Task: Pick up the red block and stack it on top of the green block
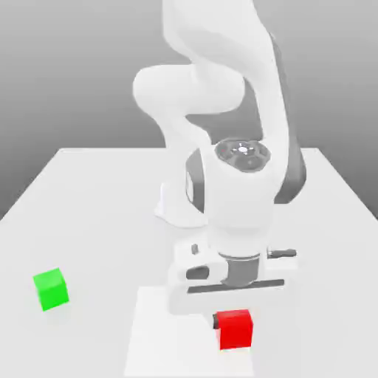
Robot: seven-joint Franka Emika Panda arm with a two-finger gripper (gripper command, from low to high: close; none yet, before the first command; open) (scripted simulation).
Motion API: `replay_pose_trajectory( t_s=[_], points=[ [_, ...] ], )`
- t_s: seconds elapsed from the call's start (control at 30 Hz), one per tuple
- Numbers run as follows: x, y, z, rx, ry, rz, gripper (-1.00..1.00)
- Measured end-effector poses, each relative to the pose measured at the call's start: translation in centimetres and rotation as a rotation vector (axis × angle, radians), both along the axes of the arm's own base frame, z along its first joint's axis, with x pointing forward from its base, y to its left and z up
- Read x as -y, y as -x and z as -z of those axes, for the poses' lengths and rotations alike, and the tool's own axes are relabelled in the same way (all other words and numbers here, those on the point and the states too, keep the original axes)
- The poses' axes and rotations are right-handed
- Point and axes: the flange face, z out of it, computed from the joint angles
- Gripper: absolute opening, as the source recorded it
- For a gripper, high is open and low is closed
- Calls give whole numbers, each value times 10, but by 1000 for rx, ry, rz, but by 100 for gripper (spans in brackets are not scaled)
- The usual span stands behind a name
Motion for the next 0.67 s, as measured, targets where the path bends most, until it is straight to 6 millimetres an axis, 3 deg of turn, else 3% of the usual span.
replay_pose_trajectory(
  t_s=[0.1, 0.17, 0.27, 0.4, 0.43, 0.5, 0.57, 0.6, 0.67],
  points=[
    [75, 7, -12, -1, 11, 178, -100],
    [136, 21, -18, -1, 15, 329, -100],
    [244, 69, -29, -1, 14, 622, -100],
    [332, 145, -33, 2, -2, 921, -100],
    [346, 159, -25, 3, -4, 970, -100],
    [321, 135, -5, 3, -5, 890, -100],
    [315, 131, 17, 3, -5, 873, -100],
    [314, 131, 24, 2, -4, 871, 100],
    [314, 131, 24, 2, -4, 871, 100]
  ],
)
